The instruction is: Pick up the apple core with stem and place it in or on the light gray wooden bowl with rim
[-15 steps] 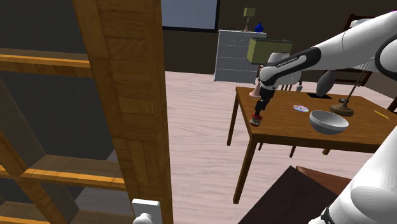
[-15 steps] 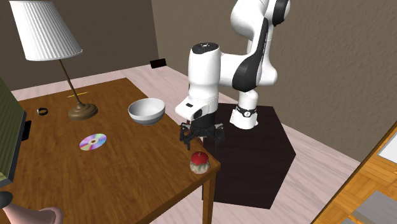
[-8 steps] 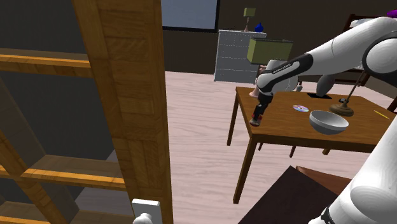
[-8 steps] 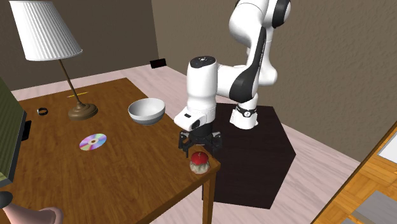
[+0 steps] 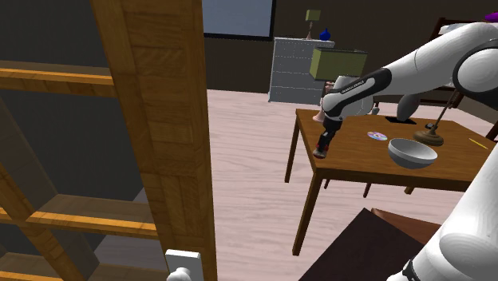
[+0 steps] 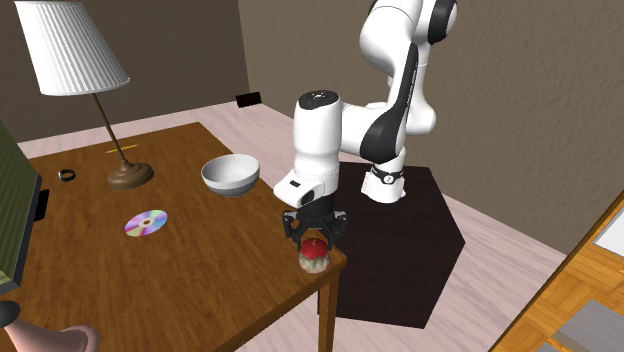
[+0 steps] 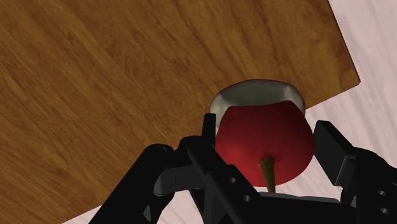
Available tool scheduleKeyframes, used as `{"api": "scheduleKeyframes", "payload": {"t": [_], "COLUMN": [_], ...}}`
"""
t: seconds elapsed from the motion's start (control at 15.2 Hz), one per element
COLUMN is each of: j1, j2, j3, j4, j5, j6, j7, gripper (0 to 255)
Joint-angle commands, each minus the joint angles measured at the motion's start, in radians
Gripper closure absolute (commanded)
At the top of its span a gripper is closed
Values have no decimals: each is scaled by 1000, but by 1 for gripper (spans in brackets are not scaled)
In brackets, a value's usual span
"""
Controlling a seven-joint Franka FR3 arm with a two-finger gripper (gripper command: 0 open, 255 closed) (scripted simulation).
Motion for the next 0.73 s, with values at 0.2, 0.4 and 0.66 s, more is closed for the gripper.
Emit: {"api": "scheduleKeyframes", "payload": {"t": [0.2,0.4,0.66], "j1": [0,0,1], "j2": [0,0,-16], "j3": [0,0,-1], "j4": [0,0,10], "j5": [0,0,-8], "j6": [0,0,-25], "j7": [0,0,6], "gripper": [255,255,255]}}
